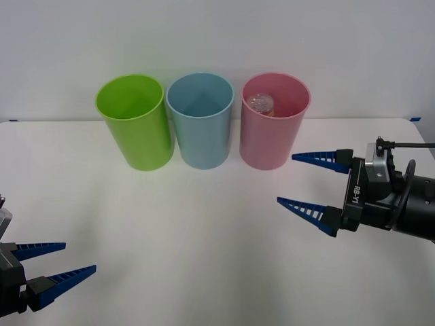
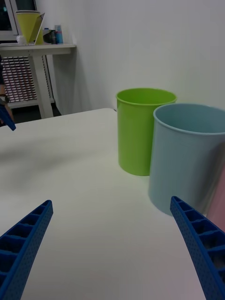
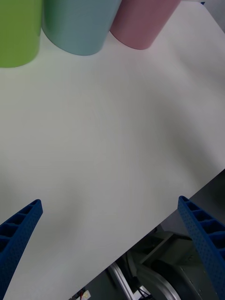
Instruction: Put cans in the blue bin and PET bottles in the pink bin and trash in the green bin.
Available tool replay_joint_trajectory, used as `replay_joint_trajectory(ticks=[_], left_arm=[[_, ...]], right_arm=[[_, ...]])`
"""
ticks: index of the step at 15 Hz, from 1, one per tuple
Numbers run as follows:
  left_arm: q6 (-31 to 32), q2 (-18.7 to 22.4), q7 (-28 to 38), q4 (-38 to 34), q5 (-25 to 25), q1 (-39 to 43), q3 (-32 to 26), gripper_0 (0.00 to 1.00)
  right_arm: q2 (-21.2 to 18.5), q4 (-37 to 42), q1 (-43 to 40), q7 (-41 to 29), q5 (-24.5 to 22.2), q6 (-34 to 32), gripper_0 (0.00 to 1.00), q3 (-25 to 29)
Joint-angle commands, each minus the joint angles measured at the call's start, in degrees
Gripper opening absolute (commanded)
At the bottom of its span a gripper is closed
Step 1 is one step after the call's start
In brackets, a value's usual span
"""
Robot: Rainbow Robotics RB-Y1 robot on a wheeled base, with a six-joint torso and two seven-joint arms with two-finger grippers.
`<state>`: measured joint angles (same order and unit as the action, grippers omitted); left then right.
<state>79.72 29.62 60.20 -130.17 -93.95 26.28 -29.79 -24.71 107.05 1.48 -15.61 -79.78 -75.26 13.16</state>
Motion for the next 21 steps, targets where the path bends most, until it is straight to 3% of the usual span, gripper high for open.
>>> replay_joint_trajectory(ticks=[1, 9, 21], left_arm=[[0.00, 0.00, 0.00, 0.00, 0.00, 0.00, 0.00, 1.00], [0.00, 0.00, 0.00, 0.00, 0.00, 0.00, 0.00, 1.00], [0.00, 0.00, 0.00, 0.00, 0.00, 0.00, 0.00, 1.00]], right_arm=[[-0.34, -2.28, 0.54, 1.11, -0.38, -4.46, 0.85, 2.31], [-1.75, -3.16, -4.20, 3.92, -0.38, -7.09, 0.86, 6.00], [-1.75, -3.16, -6.75, 4.71, -1.96, -7.18, 0.86, 5.39]])
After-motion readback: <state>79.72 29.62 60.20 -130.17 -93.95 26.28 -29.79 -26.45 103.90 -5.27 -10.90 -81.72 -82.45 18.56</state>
